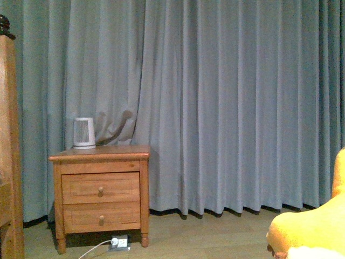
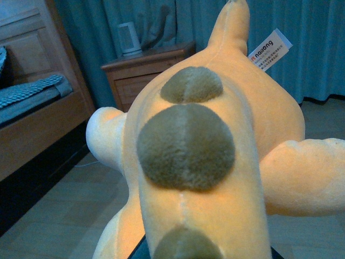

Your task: Put away toys

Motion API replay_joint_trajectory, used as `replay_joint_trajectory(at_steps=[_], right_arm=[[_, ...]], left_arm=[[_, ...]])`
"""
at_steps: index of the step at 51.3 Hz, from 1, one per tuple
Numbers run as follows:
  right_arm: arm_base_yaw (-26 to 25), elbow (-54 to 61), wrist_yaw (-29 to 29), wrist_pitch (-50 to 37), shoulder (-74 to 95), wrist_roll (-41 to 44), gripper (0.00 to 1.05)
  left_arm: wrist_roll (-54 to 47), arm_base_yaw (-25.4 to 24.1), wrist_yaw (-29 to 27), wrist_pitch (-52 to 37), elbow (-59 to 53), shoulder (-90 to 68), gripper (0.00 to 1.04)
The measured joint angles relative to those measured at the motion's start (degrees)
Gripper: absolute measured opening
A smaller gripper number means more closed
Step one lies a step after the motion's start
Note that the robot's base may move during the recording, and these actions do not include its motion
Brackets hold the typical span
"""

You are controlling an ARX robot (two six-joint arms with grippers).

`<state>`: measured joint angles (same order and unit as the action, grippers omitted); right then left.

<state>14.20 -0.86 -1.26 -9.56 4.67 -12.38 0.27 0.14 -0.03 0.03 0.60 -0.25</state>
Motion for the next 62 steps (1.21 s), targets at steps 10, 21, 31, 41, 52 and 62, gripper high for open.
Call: replay_joint_trajectory(at_steps=[10,21,31,41,52,62], right_arm=[[0.00,0.00,0.00,0.00,0.00,0.00,0.07],[0.00,0.00,0.00,0.00,0.00,0.00,0.07],[0.00,0.00,0.02,0.00,0.00,0.00,0.07],[0.00,0.00,0.00,0.00,0.00,0.00,0.07],[0.00,0.00,0.00,0.00,0.00,0.00,0.07],[0.00,0.00,0.00,0.00,0.00,0.00,0.07]], left_arm=[[0.00,0.00,0.02,0.00,0.00,0.00,0.99],[0.00,0.00,0.02,0.00,0.00,0.00,0.99],[0.00,0.00,0.00,0.00,0.00,0.00,0.99],[0.00,0.00,0.00,0.00,0.00,0.00,0.99],[0.00,0.00,0.00,0.00,0.00,0.00,0.99],[0.00,0.00,0.00,0.00,0.00,0.00,0.99]])
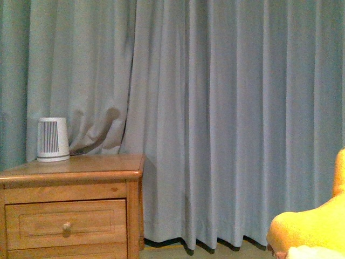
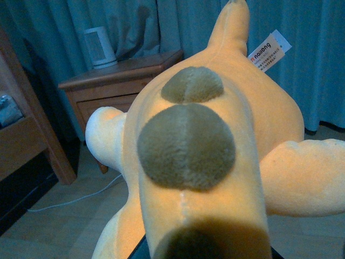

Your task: Put away toys

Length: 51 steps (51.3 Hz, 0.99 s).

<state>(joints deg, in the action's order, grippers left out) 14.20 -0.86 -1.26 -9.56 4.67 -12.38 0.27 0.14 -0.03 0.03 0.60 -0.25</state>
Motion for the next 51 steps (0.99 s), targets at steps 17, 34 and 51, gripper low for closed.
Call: replay_joint_trajectory(at_steps=[17,34,51], right_arm=[[0.00,0.00,0.00,0.00,0.00,0.00,0.07],[0.11,0.00,0.02,0.00,0.04,0.00,0.07],[0.11,0.00,0.02,0.04,0.00,0.00,0.07]], left_arm=[[0.00,0.02,0.00,0.00,0.00,0.02,0.99],[0.00,-0.07,-0.17,-0.02,0.00,0.02,0.99],[-0.02,-0.04,0.04,0.00,0.00,0.00,0.99]])
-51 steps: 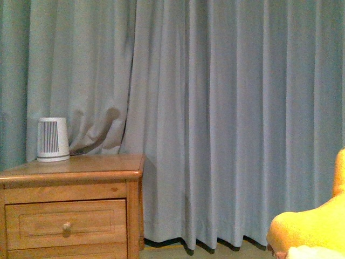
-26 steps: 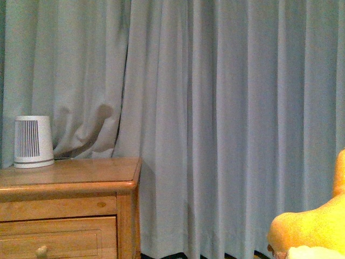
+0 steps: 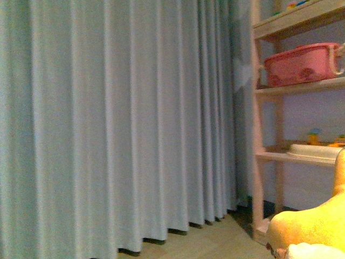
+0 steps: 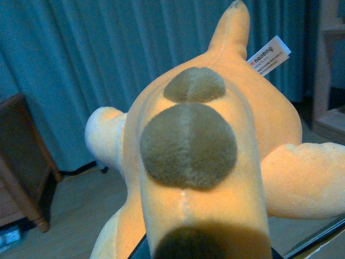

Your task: Put away toys

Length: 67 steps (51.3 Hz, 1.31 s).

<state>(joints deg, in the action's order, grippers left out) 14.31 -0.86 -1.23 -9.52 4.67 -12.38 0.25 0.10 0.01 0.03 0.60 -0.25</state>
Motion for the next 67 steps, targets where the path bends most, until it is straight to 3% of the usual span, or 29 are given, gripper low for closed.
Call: replay_joint_trajectory(at_steps=[67], right_arm=[[-0.15,-0.02,0.79,0.20,-0.07,0.07,0.07]], left_arm=[[-0.02,0.02,0.28,0.07,0.00,-0.02,0.99]])
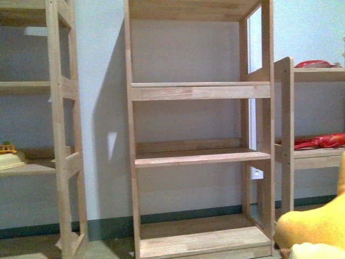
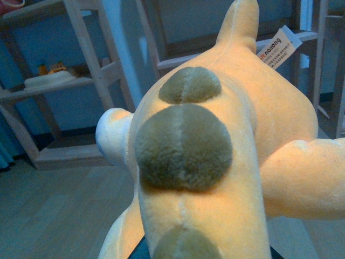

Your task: Put away toys

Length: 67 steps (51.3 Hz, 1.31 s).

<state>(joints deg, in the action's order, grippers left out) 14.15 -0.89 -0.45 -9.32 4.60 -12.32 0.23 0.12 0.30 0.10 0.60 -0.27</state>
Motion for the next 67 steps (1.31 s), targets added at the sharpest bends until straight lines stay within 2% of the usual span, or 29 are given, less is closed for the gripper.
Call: replay_joint_trajectory(at_steps=[67], right_arm=[[0.20,0.02,-0.83,0.00,0.04,0.00,0.07]], left_arm=[[0.00,-0.11,-0.37,0.00,0.00,0.07,0.99]])
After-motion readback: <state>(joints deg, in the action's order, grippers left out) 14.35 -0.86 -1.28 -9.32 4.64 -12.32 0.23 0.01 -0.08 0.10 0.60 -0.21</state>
